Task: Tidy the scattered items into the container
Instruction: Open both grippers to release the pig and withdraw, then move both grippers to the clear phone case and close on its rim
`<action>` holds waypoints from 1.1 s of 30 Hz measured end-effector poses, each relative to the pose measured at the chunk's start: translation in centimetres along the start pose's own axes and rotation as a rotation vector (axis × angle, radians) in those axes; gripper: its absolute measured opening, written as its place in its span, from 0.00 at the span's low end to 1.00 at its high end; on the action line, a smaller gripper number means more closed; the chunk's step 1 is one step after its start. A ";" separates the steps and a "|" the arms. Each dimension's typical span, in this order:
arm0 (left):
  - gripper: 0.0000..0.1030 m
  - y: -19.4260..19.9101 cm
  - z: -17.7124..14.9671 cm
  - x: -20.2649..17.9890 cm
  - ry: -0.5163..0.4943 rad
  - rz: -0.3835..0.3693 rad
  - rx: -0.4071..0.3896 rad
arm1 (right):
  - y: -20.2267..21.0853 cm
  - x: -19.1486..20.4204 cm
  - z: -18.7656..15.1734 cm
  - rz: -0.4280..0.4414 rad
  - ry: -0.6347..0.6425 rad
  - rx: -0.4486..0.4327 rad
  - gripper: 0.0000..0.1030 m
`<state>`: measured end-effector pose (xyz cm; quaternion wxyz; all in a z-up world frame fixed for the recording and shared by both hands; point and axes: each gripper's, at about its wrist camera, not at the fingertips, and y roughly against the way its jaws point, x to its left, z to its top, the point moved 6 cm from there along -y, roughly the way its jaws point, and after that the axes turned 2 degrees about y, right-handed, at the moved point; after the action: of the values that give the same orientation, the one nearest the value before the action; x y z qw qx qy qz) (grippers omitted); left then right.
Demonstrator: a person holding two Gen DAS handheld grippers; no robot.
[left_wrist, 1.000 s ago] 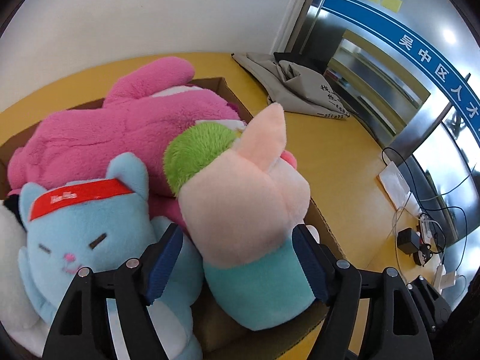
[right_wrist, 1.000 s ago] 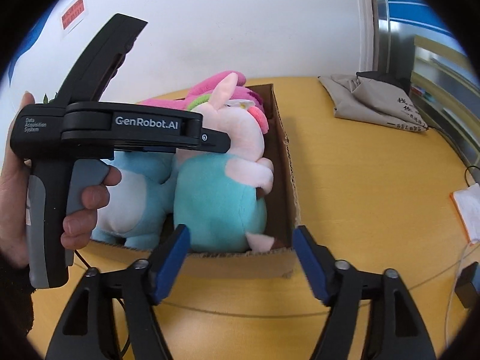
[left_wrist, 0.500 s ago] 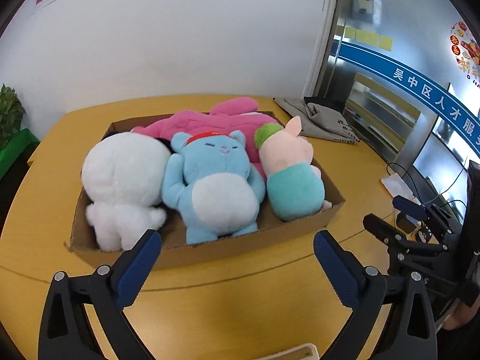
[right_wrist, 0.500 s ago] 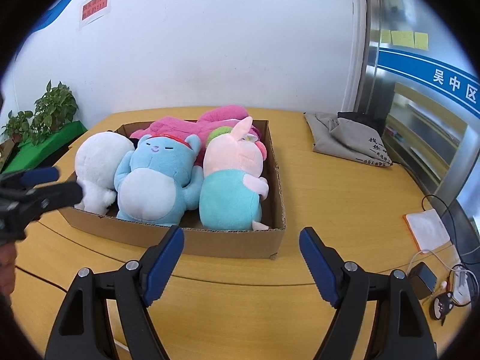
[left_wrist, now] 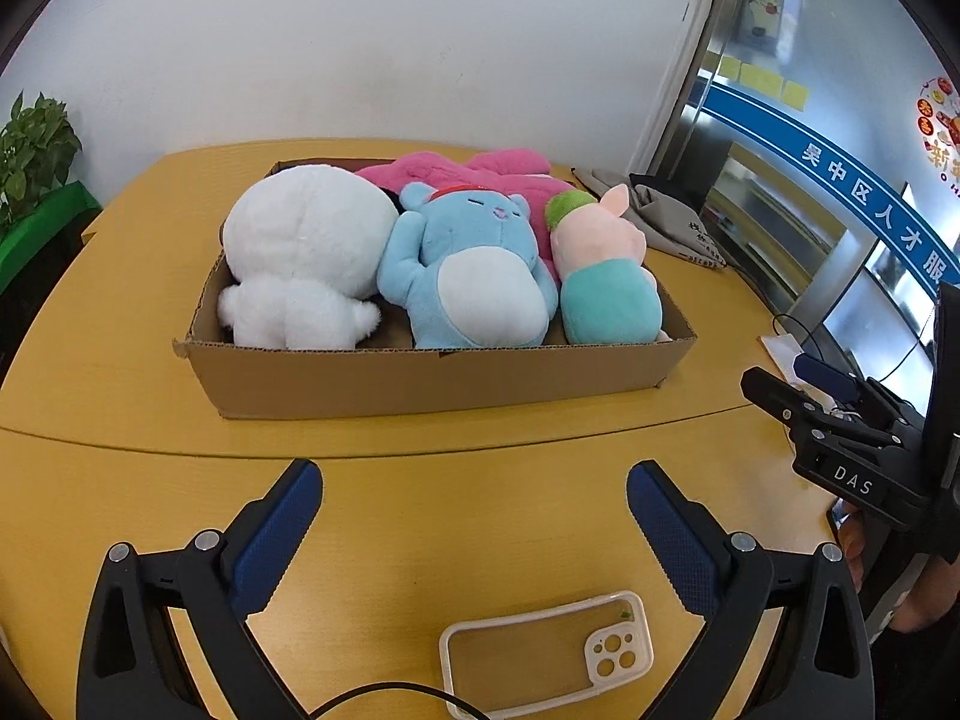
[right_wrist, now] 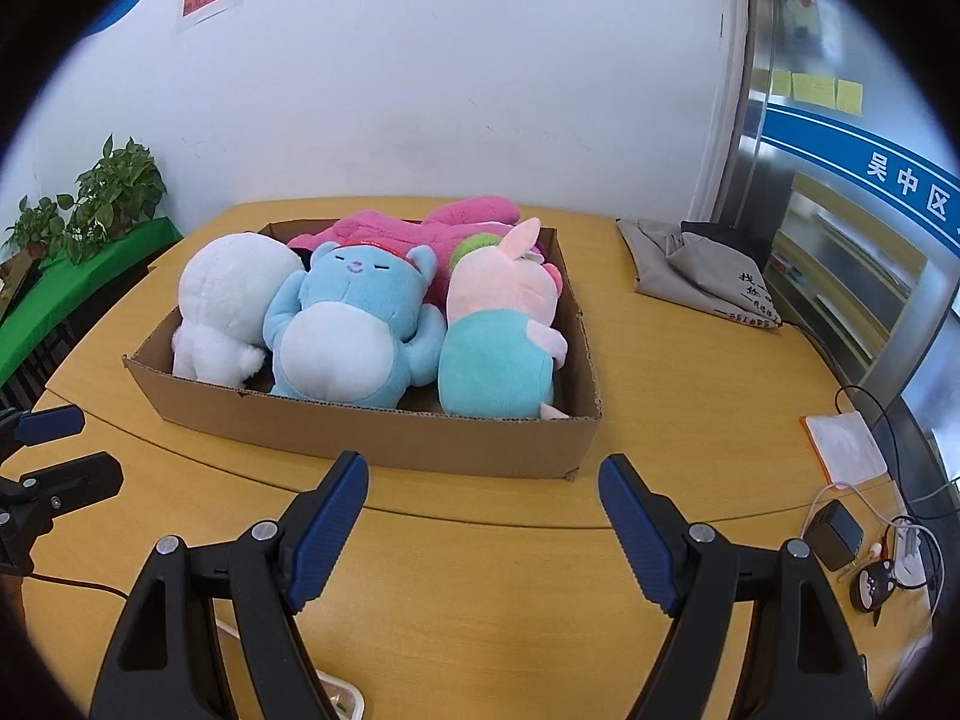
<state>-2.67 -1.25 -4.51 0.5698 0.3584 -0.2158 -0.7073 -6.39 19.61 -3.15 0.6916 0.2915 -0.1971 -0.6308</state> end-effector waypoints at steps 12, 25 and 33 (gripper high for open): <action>0.98 -1.1 -8.2 2.0 0.018 0.009 0.181 | 0.0 2.0 -10.0 0.095 0.003 0.197 0.77; 0.46 -5.2 -13.7 1.3 0.012 0.025 0.349 | -3.0 5.9 -16.0 0.123 0.022 0.343 0.50; 0.06 -5.7 -14.0 1.0 0.017 0.042 0.359 | -2.4 7.6 -16.2 0.155 0.084 0.325 0.07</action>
<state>4.03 0.74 -17.93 0.5132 0.4556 -0.3411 -0.6424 3.11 14.56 -17.65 0.6898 0.4093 -0.2891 -0.5226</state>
